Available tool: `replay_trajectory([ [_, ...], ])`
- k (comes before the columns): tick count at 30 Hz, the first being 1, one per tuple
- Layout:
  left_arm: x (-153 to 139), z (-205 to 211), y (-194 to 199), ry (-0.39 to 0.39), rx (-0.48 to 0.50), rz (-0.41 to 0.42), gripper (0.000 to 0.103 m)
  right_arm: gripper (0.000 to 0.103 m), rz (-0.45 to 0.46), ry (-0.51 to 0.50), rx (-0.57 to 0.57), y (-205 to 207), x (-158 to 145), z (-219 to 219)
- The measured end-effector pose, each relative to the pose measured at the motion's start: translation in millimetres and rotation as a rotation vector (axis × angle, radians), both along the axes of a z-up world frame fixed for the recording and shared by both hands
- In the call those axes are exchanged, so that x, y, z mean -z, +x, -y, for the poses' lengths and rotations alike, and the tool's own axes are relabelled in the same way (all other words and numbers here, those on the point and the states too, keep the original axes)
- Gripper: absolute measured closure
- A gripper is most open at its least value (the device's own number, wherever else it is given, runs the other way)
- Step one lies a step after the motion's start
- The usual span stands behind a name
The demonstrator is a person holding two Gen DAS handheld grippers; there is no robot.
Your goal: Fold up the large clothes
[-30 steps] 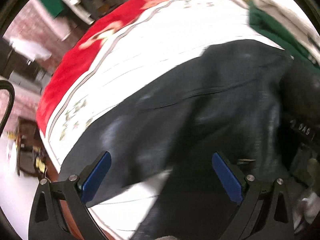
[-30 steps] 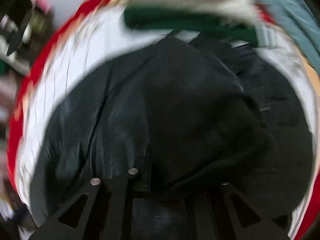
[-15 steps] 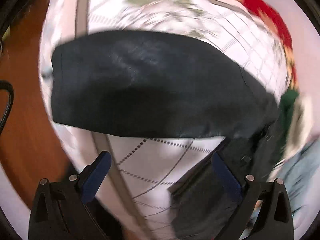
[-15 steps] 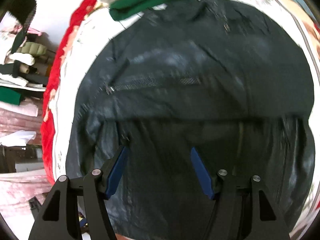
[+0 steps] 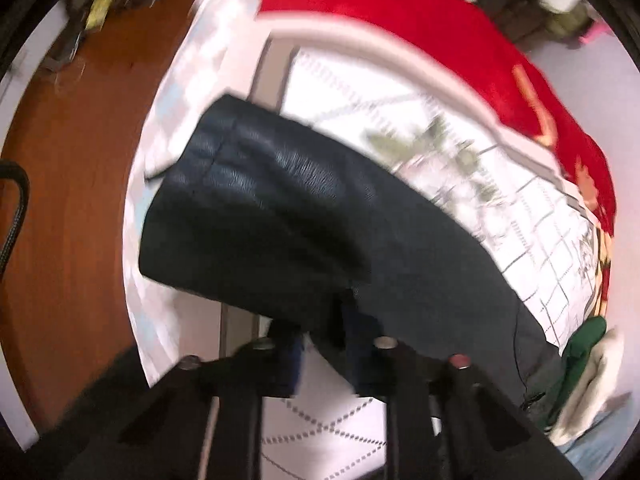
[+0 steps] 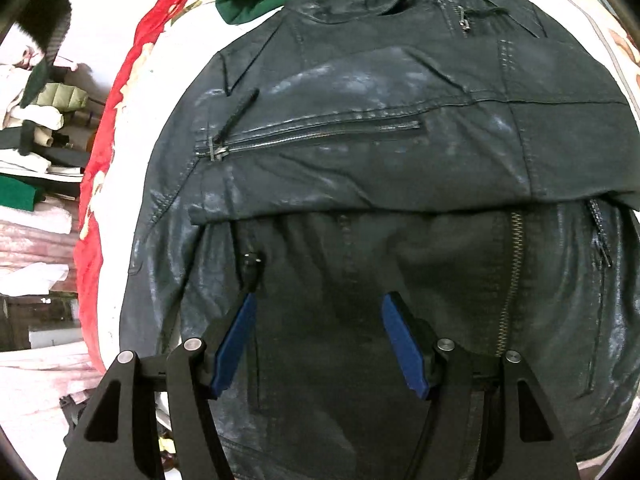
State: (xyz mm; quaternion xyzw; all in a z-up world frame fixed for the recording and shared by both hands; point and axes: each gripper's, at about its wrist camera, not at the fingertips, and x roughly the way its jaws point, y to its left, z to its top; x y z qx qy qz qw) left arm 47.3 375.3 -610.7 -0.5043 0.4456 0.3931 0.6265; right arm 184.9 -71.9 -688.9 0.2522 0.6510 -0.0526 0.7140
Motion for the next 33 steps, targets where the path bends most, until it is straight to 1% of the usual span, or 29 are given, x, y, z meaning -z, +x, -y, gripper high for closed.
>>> replay_trajectory([
  [2,-18,-9,3,0.081,0.043,0.035,0.096,0.035,0.006,0.009,-0.005,0,-1,-3],
  [3,-28,-11,7,0.117,0.059,0.065,0.096,0.035,0.008,0.012,-0.007,0,-2,-5],
  [4,-38,-18,9,0.162,0.084,0.114,0.096,0.035,0.012,0.015,-0.010,-1,-3,-6],
  [5,-40,-16,5,0.178,0.097,0.138,0.096,0.035,0.013,0.015,-0.015,-1,-4,-7],
  [6,-38,-27,8,0.175,0.104,0.172,0.096,0.035,0.012,0.013,-0.019,-1,-4,-9],
  [7,-32,-29,15,0.151,0.095,0.188,0.095,0.035,0.009,0.012,-0.020,-1,-3,-10],
  [8,-17,-42,13,0.085,0.072,0.230,0.095,0.035,0.004,0.014,-0.017,-1,-2,-10],
  [10,5,-58,6,0.019,0.031,0.247,0.093,0.035,-0.009,0.017,-0.006,-2,2,-9],
  [11,12,-50,7,-0.018,0.017,0.278,0.092,0.035,-0.016,0.018,0.000,-2,3,-9],
  [12,23,-58,4,-0.060,0.002,0.304,0.089,0.035,-0.019,0.017,0.002,-2,4,-9],
  [13,25,-50,1,-0.089,-0.011,0.321,0.086,0.035,-0.021,0.012,0.000,-2,4,-9],
  [15,41,-55,1,-0.175,-0.072,0.432,0.077,0.035,-0.027,0.004,-0.006,-1,5,-10],
  [16,48,-62,-1,-0.201,-0.111,0.480,0.076,0.035,-0.032,0.003,-0.009,0,6,-11],
  [17,45,-52,-7,-0.205,-0.126,0.492,0.076,0.035,-0.037,0.006,-0.009,0,8,-12],
  [18,44,-52,-4,-0.194,-0.131,0.488,0.077,0.035,-0.042,0.011,-0.006,1,10,-13],
  [19,38,-46,2,-0.170,-0.121,0.471,0.078,0.035,-0.047,0.015,0.000,2,12,-14],
  [20,32,-43,9,-0.126,-0.094,0.438,0.080,0.035,-0.054,0.012,0.006,3,14,-15],
  [21,24,-38,29,-0.065,-0.042,0.383,0.087,0.035,-0.059,0.008,0.011,4,16,-17],
  [22,13,-38,40,0.002,0.012,0.325,0.095,0.035,-0.067,0.000,0.019,5,17,-18],
  [23,7,-29,60,0.037,0.041,0.302,0.097,0.035,-0.074,-0.020,0.027,7,18,-19],
  [25,-18,-25,80,0.153,0.145,0.249,0.098,0.035,-0.094,-0.117,0.031,12,15,-22],
  [26,-30,-21,92,0.200,0.188,0.232,0.099,0.035,-0.099,-0.182,0.029,15,12,-23],
  [27,-42,-17,100,0.243,0.231,0.229,0.099,0.027,-0.109,-0.281,0.023,19,8,-24],
  [28,-45,-13,109,0.269,0.257,0.225,0.099,0.019,-0.121,-0.381,0.022,23,5,-26],
  [29,-62,-6,128,0.328,0.312,0.219,0.099,0.009,-0.119,-0.445,0.023,27,3,-26],
  [31,-87,8,140,0.410,0.396,0.222,0.099,0.008,-0.123,-0.513,0.019,39,4,-25],
  [32,-98,16,148,0.451,0.442,0.218,0.099,0.008,-0.124,-0.518,0.023,43,6,-24],
  [33,-111,27,154,0.487,0.488,0.227,0.100,0.008,-0.125,-0.501,0.037,48,8,-21],
])
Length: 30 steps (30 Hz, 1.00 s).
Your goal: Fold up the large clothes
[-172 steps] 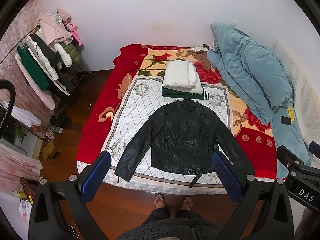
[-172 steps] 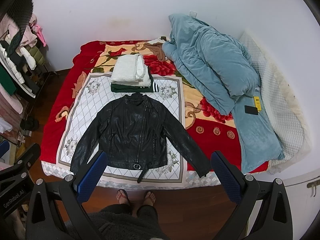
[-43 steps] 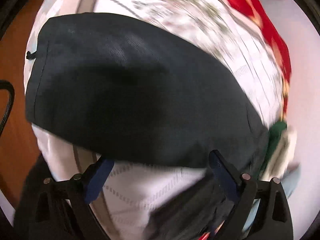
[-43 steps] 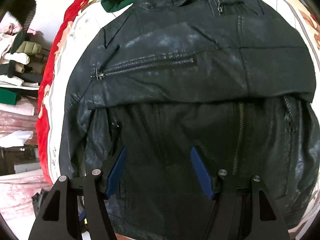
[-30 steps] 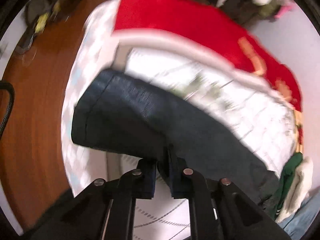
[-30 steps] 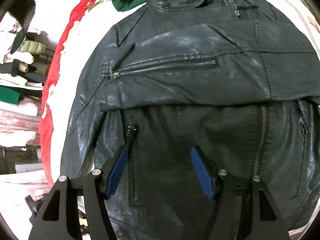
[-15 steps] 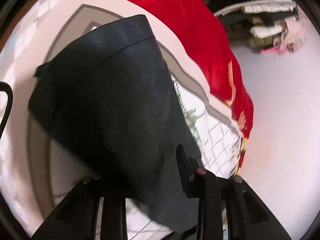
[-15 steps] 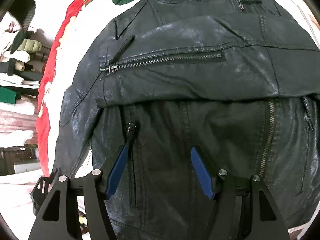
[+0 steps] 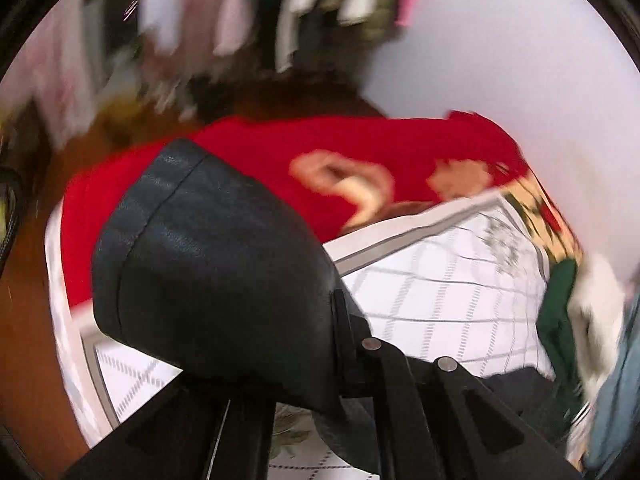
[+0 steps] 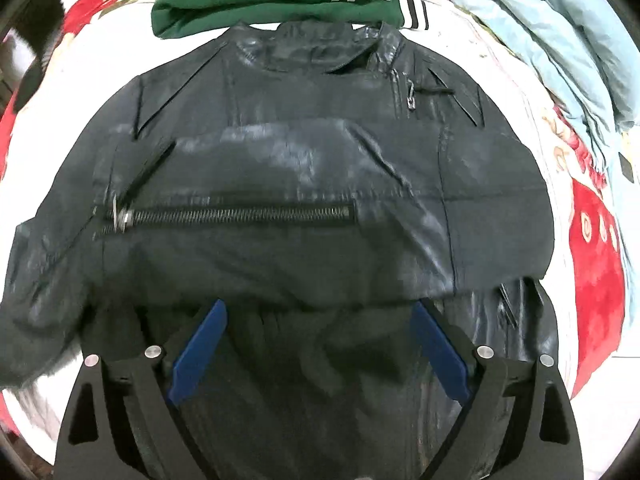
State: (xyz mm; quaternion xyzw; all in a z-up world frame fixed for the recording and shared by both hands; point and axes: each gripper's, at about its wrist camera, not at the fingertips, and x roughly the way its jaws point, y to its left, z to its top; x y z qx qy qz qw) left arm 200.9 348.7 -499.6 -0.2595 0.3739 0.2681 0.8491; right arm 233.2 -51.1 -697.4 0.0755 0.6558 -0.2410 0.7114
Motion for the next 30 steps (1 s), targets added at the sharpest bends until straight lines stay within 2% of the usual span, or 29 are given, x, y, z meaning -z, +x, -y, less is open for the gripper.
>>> replay_trajectory([
  [3,-29,40,28,0.123,0.141,0.013,0.100,0.008,0.039,0.094,0.074,5,-1,15],
  [5,-47,75,42,0.169,0.233,0.037,0.100,0.008,0.074,0.144,0.114,4,-7,29],
  [6,-58,108,53,0.198,0.309,0.037,0.100,0.008,0.093,0.172,0.131,0,-12,39],
  [8,-65,151,66,0.189,0.398,0.060,0.100,0.008,0.107,0.200,0.155,-10,-20,57],
  [11,-67,258,88,0.123,0.607,0.049,0.099,0.008,0.123,0.219,0.203,-35,-36,99],
  [13,-53,320,91,0.057,0.708,0.026,0.099,0.008,0.126,0.213,0.240,-54,-44,137],
  [14,-46,341,93,0.037,0.746,0.012,0.099,0.008,0.125,0.209,0.260,-62,-49,152],
  [16,-19,408,99,0.003,0.842,-0.040,0.098,0.008,0.122,0.186,0.303,-85,-53,190],
  [17,-10,424,102,-0.006,0.870,-0.058,0.096,0.008,0.122,0.178,0.318,-94,-55,205],
  [19,25,472,96,-0.032,0.960,-0.151,0.095,0.008,0.108,0.162,0.343,-114,-55,236],
  [21,48,500,90,0.003,0.996,-0.237,0.093,0.008,0.097,0.159,0.369,-128,-51,260],
  [23,61,511,84,0.023,1.008,-0.272,0.089,0.008,0.085,0.162,0.394,-145,-47,282],
  [25,70,513,78,-0.024,1.008,-0.286,0.069,0.008,0.093,0.173,0.418,-159,-44,296],
  [26,69,511,77,-0.058,1.007,-0.290,0.030,0.008,0.101,0.182,0.428,-165,-44,301],
  [27,69,514,78,-0.078,1.003,-0.291,0.001,0.008,0.109,0.197,0.437,-170,-43,306],
  [30,62,511,75,-0.066,0.990,-0.281,0.000,0.008,0.130,0.232,0.454,-181,-46,320],
])
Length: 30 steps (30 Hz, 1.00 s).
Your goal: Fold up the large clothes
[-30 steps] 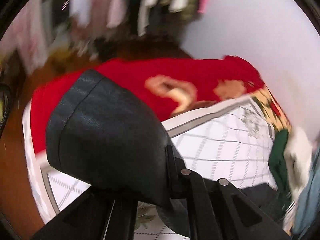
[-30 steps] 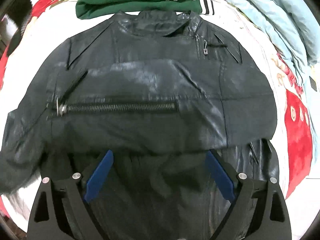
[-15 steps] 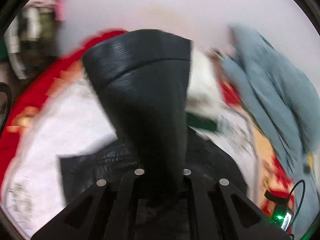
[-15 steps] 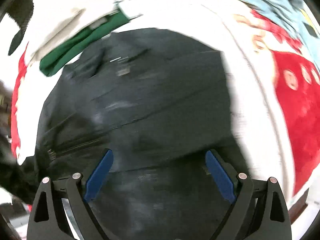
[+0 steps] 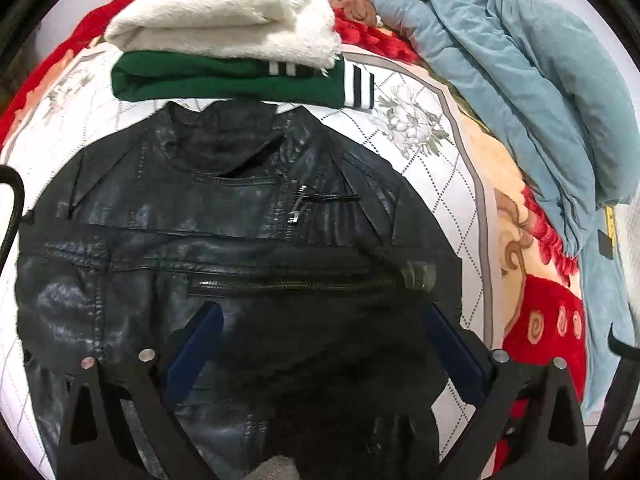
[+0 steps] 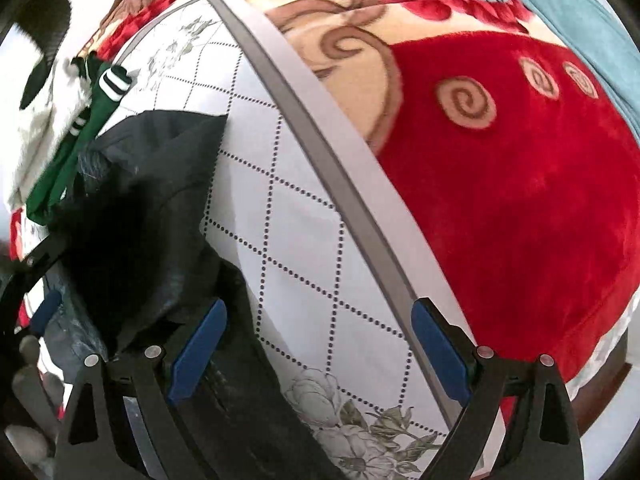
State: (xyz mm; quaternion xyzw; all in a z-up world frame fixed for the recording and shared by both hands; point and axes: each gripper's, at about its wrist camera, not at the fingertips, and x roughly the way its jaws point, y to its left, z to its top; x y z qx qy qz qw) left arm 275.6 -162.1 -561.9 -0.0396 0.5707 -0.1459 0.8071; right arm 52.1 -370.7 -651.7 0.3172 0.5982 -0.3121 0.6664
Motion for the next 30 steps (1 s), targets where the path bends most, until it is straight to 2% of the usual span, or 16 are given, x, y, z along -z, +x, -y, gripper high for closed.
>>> replay_trajectory([
  [2,-7,-9,-1,0.023,-0.019,-0.003,0.000,0.008,0.019,0.019,0.010,-3,-5,6],
  [4,-18,-36,-2,0.036,-0.060,0.014,0.000,0.008,0.058,0.048,0.019,1,-11,11],
  [8,-29,-98,0,0.179,-0.228,0.040,0.000,0.008,0.151,0.126,-0.034,31,-17,9],
  [11,-12,-139,7,0.307,-0.320,0.021,0.000,0.008,0.160,0.147,-0.172,73,-3,-6],
  [14,32,-182,24,0.484,-0.413,-0.025,0.000,0.008,0.103,0.112,-0.304,108,30,-22],
  [16,60,-202,32,0.484,-0.441,-0.076,0.000,0.008,-0.026,0.019,-0.389,126,60,-27],
  [17,68,-207,35,0.447,-0.449,-0.092,0.000,0.003,-0.051,0.039,-0.389,129,74,-23],
  [19,77,-210,38,0.404,-0.459,-0.095,0.000,0.000,-0.027,0.085,-0.341,131,77,-15],
  [22,77,-205,36,0.426,-0.418,-0.056,0.000,0.001,0.007,0.167,-0.325,127,75,-8],
  [23,76,-205,35,0.426,-0.406,-0.045,0.000,0.007,0.025,0.191,-0.315,124,74,-6],
  [25,76,-207,33,0.406,-0.389,-0.042,0.000,0.032,0.067,0.259,-0.313,121,71,-7],
  [26,76,-208,34,0.400,-0.386,-0.046,0.000,0.057,0.088,0.306,-0.311,121,71,-9],
  [30,73,-210,39,0.404,-0.326,-0.046,0.000,0.078,0.128,0.429,-0.218,111,69,-7],
])
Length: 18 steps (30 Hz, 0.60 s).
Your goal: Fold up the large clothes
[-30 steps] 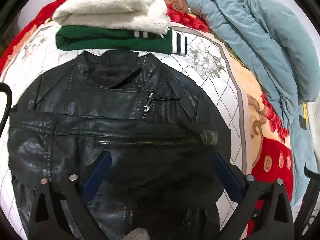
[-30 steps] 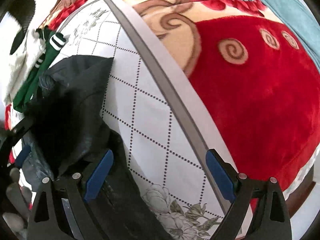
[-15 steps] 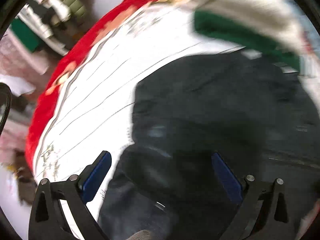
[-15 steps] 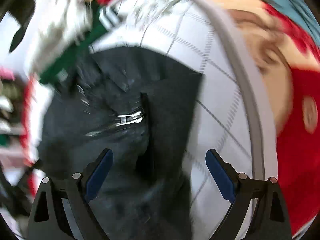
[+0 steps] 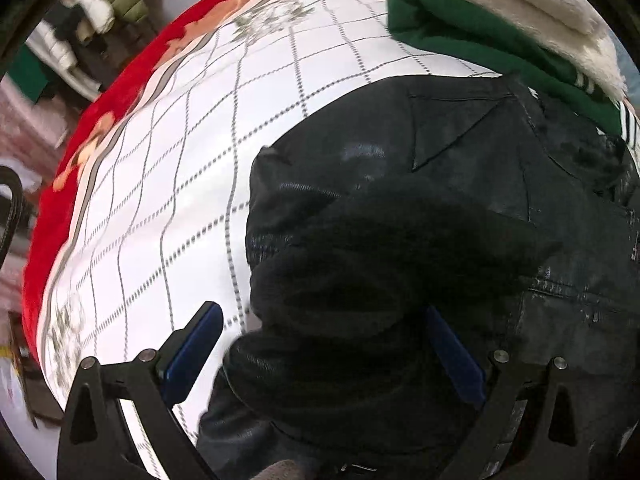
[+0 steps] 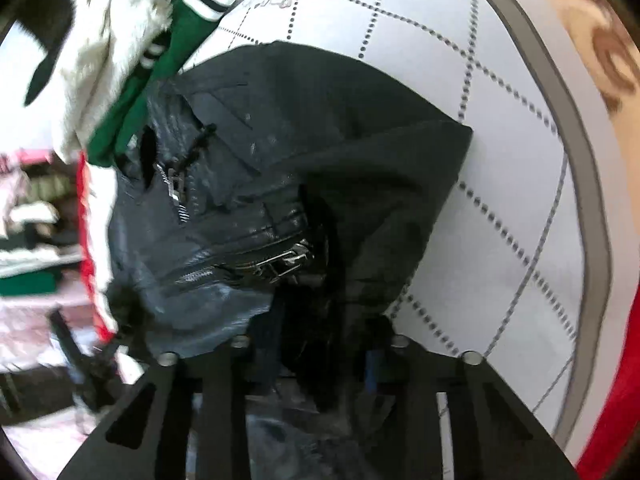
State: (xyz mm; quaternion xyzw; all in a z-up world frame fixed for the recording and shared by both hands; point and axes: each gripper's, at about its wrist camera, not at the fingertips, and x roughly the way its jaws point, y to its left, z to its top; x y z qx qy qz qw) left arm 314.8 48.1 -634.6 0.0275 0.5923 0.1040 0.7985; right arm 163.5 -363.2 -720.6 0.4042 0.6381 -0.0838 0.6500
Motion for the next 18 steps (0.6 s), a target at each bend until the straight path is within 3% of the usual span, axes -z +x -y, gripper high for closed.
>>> replay_trajectory([
  [3,-6,0,7,0.027,0.066,0.009,0.000,0.085,0.024,0.172,0.142,-29,-3,5],
  [6,-7,2,13,0.027,0.123,0.011,0.000,0.086,-0.007,0.257,0.197,-65,-8,-4],
  [8,-7,12,13,0.024,0.163,0.000,0.000,0.084,-0.075,0.202,0.139,-85,-6,-15],
  [10,-9,22,10,0.064,0.191,0.003,0.000,0.074,-0.109,0.089,0.068,-83,0,-20],
  [12,-13,32,3,0.055,0.202,-0.002,0.000,0.058,-0.090,0.012,0.028,-81,0,-22],
  [16,-14,47,-16,0.029,0.194,-0.009,0.000,0.053,-0.040,-0.019,0.063,-77,3,-18],
  [18,-6,50,-26,0.033,0.183,-0.018,0.000,0.059,-0.036,-0.019,0.107,-82,7,-15],
])
